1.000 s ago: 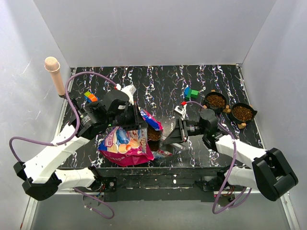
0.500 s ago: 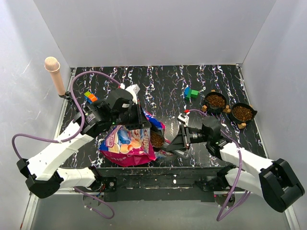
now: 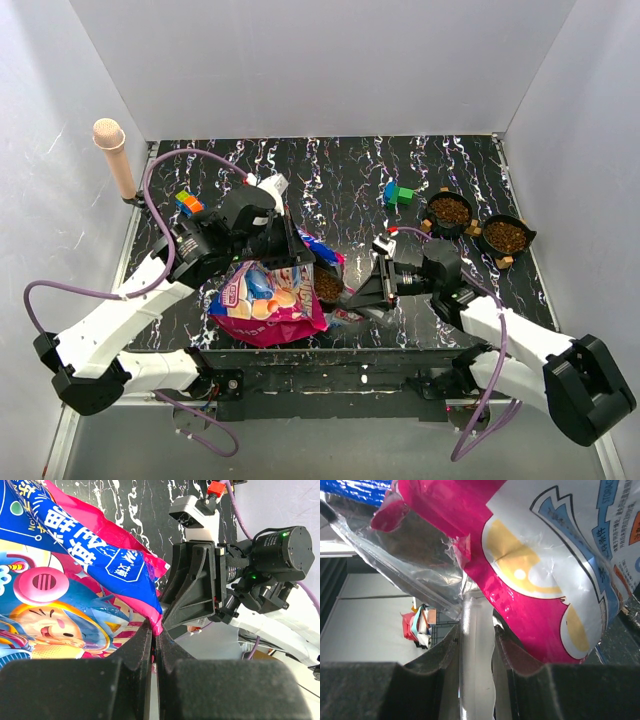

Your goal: Serve the pet food

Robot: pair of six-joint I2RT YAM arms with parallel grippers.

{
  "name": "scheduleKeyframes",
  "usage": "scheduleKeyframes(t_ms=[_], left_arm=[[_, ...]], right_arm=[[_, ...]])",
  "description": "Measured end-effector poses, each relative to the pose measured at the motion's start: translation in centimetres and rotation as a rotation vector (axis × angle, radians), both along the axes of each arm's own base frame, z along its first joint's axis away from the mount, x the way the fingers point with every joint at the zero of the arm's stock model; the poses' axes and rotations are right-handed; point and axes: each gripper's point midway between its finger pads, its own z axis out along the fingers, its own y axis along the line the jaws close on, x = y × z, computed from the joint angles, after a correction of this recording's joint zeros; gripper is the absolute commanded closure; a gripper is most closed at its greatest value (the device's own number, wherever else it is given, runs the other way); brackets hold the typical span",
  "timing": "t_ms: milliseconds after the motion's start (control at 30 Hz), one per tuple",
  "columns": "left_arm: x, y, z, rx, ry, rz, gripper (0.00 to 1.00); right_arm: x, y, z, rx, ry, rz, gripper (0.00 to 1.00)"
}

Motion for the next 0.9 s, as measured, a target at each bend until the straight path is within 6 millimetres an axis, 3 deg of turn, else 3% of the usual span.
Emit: scheduleKeyframes(t_ms=[300,633,900], left_arm=[[0.6,0.5,0.1,0.012,-0.024,0.033,1.0],[1.6,1.5,0.5,0.047,-0.073,0.087,1.0],[1.8,1.2,0.4,0.059,-0.089,0.067,1.0]], right_arm=[[-1.1,-1.5,0.0,-0.011,-0.012,-0.011,0.99],[-1.3,-2.6,0.9,0.0,-0.018,-0.034,0.99],[-1.2,-3.0,1.4,-0.006,0.017,-0.056,0.99]])
